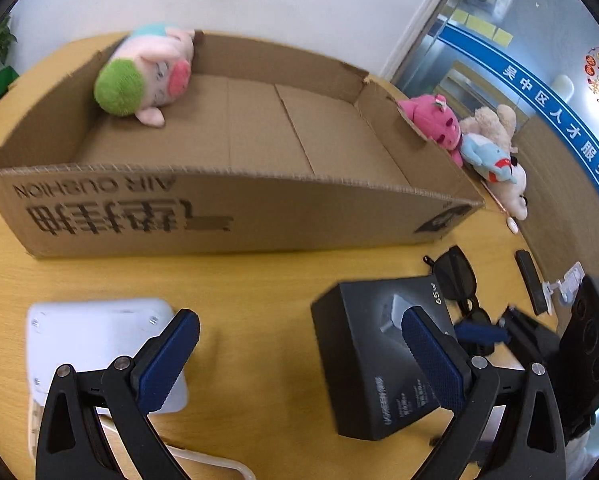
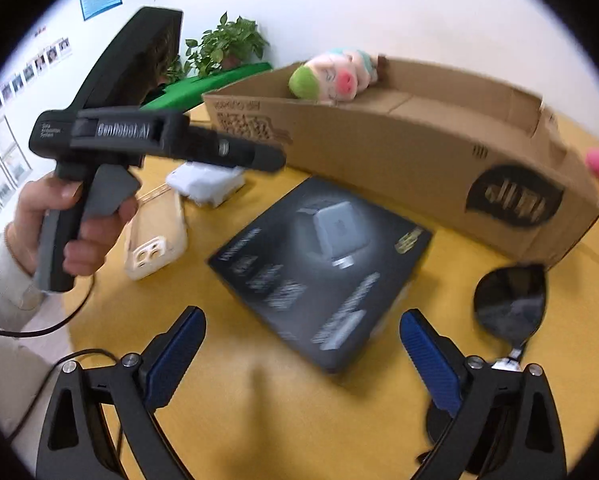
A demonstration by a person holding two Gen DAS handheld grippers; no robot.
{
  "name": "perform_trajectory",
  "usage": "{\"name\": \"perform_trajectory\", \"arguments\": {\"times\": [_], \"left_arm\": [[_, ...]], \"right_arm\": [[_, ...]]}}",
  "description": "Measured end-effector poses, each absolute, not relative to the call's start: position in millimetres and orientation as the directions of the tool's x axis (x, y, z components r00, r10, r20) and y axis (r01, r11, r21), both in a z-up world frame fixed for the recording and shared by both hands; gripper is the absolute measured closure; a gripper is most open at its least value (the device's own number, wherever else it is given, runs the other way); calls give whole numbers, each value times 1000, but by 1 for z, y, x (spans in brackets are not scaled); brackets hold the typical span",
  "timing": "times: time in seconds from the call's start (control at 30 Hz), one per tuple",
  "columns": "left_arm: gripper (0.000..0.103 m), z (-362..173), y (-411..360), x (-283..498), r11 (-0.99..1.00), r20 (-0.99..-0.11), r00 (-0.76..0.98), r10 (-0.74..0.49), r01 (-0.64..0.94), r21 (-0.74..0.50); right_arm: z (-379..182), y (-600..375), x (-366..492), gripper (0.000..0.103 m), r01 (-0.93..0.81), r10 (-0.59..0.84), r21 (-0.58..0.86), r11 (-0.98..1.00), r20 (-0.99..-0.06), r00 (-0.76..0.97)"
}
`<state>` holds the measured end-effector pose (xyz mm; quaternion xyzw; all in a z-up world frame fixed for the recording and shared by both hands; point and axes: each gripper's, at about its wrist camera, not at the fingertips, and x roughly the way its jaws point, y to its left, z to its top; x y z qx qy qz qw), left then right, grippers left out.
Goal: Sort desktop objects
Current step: 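Grasp the black UGREEN charger box with the right tool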
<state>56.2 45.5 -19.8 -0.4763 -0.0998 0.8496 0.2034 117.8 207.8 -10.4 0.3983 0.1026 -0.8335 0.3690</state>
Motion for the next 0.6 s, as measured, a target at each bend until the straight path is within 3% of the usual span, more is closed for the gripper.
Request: {"name": "perform_trajectory", "arguments": {"times": [0.23, 0.3, 0.33, 0.37, 0.6], "left_arm": [[9, -39, 66, 52, -853, -760, -393, 518, -308, -421], [16, -41, 74, 52, -851, -768, -380, 515, -336, -404], [28, -40, 77, 54, -839, -758, -374, 534, -347, -420], [30, -41, 79, 55, -812, -743, -345, 574, -360, -460], [32, -28, 76, 63, -845, -739, -413, 533, -310, -436]], "right_arm": [[-30, 199, 104, 4, 672, -486, 123, -730, -785, -383], [-36, 194, 102, 7, 660, -466, 112, -743, -795, -389], [-35, 193, 102, 8, 664, -477, 123, -737, -791, -383], [-35, 190, 102, 12, 665, -481, 125, -736, -788, -384], [-21, 182, 115, 21, 687, -490, 86, -722, -764, -419]]}}
